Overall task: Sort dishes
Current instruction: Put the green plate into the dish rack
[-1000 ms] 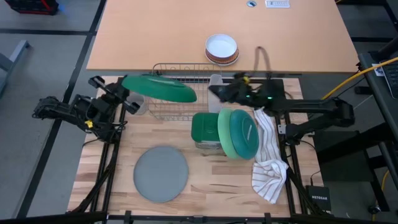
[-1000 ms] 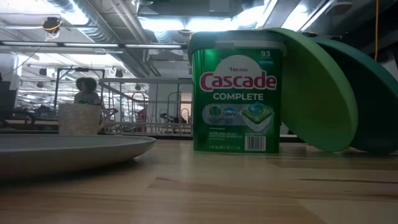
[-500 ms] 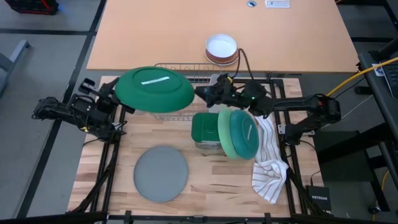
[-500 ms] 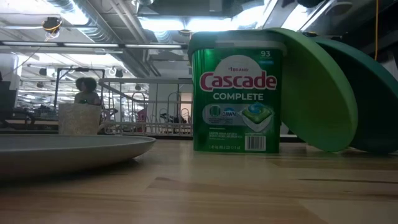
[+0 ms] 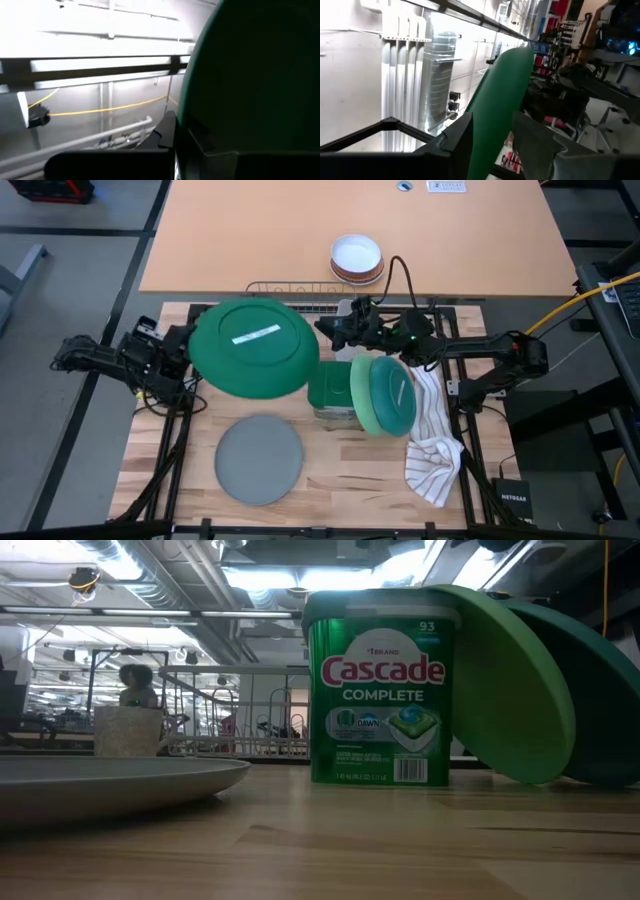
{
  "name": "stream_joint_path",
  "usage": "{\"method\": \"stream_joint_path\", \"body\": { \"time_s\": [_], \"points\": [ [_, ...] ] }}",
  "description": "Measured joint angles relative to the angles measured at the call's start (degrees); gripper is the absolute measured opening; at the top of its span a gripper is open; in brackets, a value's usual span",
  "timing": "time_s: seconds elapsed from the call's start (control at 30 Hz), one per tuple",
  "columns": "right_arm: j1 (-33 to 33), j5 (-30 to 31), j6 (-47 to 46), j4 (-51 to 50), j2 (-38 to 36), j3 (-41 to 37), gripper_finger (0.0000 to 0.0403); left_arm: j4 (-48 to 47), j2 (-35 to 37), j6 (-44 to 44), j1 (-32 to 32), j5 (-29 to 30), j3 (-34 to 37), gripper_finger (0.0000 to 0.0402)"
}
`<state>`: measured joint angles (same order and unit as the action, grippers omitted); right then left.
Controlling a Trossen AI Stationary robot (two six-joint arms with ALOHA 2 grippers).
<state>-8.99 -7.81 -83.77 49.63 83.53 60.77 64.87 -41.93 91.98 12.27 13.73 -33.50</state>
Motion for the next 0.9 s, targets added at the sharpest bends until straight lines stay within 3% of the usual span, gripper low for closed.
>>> {"method": "stream_joint_path", "body": {
  "time_s": [0.53,0.9],
  "points": [
    [0.04,-5.91,-1.55,-0.24,0.0,0.0,0.0143,2.03,-4.39,3.01,0.0,-11.53,0.02,0.0],
    [0.02,-9.09,-3.35,-0.16,0.0,0.0,0.0143,1.48,-4.25,4.52,0.0,-11.69,0.02,0.0]
  ]
}}
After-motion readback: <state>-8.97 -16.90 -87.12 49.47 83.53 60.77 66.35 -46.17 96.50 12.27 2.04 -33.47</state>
